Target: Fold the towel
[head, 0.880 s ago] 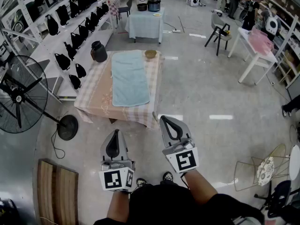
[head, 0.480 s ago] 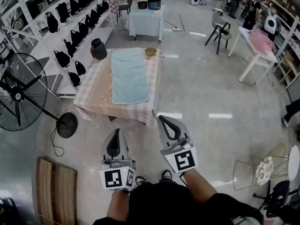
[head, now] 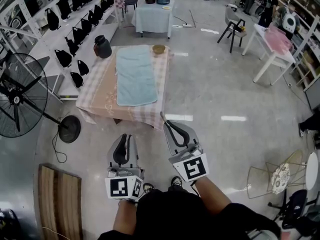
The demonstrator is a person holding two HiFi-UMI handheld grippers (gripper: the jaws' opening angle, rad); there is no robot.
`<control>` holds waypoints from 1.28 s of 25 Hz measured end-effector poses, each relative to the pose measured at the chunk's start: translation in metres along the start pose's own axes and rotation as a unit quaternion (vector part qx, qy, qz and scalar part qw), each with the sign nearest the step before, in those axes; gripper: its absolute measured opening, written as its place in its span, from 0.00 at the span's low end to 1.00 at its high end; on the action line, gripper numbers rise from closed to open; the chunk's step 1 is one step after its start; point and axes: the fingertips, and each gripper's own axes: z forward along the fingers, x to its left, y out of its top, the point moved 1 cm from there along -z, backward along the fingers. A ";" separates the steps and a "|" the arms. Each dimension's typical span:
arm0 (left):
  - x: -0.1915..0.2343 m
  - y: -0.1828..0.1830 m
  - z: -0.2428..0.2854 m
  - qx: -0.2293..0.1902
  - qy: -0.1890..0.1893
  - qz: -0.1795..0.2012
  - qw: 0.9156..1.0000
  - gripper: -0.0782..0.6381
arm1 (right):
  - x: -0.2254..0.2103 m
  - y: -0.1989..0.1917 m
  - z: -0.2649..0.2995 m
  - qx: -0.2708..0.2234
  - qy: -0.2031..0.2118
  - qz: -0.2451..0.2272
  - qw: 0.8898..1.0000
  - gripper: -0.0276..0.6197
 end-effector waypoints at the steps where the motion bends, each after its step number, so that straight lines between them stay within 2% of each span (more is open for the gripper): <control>1: 0.000 -0.002 0.000 0.002 -0.004 -0.002 1.000 0.20 | 0.001 -0.001 0.000 0.001 0.002 0.001 1.000 0.05; 3: 0.003 -0.004 0.001 0.007 -0.006 -0.006 1.000 0.30 | 0.001 -0.003 0.000 0.003 0.006 0.006 1.000 0.05; 5: 0.007 -0.008 0.001 0.014 -0.008 -0.009 1.000 0.39 | 0.002 -0.007 0.001 0.009 0.015 0.013 1.000 0.11; 9: 0.020 -0.018 -0.004 0.027 -0.008 -0.022 0.999 0.45 | 0.005 -0.025 0.001 0.038 0.039 0.014 0.998 0.34; 12: 0.032 -0.028 -0.010 0.032 -0.003 -0.027 0.999 0.47 | 0.007 -0.038 -0.002 0.056 0.047 0.004 0.997 0.42; 23: 0.065 -0.055 -0.026 0.066 -0.020 -0.035 0.997 0.47 | 0.046 -0.063 0.010 0.101 0.052 -0.012 0.993 0.45; 26: 0.083 -0.062 -0.030 0.074 -0.029 -0.042 0.996 0.47 | 0.057 -0.073 0.017 0.120 0.043 -0.010 0.992 0.45; 32: 0.118 -0.073 -0.036 0.087 -0.048 -0.042 0.994 0.47 | 0.074 -0.082 0.034 0.129 0.024 -0.015 0.991 0.45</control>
